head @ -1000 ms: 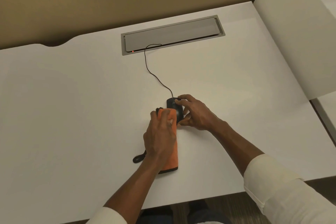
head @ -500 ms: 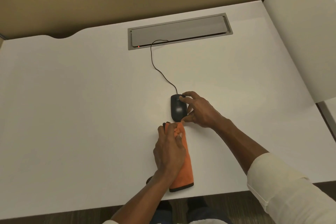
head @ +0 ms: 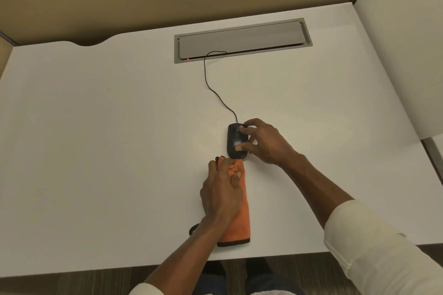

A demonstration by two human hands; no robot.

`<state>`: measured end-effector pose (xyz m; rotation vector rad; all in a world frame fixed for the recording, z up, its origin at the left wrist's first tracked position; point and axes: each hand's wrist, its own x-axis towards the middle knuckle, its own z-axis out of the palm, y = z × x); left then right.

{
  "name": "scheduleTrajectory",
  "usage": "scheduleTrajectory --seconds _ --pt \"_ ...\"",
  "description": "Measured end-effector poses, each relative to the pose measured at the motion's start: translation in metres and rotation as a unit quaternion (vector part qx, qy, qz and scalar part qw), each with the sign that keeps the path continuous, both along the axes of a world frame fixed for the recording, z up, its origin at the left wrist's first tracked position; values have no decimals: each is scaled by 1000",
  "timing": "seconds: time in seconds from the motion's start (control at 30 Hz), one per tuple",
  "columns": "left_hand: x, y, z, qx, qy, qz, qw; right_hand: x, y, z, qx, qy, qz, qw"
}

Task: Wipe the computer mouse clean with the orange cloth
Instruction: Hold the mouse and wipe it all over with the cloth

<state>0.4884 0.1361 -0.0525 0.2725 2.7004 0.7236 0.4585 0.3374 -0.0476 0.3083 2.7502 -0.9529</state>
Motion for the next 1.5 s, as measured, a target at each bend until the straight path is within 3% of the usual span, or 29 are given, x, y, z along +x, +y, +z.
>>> scheduleTrajectory --seconds 0.27,0.5,1.2,1.5 --pt "-3 -6 0 -4 -8 -12 1000 -3 -5 -3 -1 17 -39 999" --pt "-8 -9 7 -8 14 47 999 -4 -4 1 -2 20 -37 999" --pt "5 14 10 21 69 -69 995 -6 -5 2 -1 26 -39 999" --pt "-8 -1 8 -5 46 31 998 -6 -5 4 -10 22 -42 999"
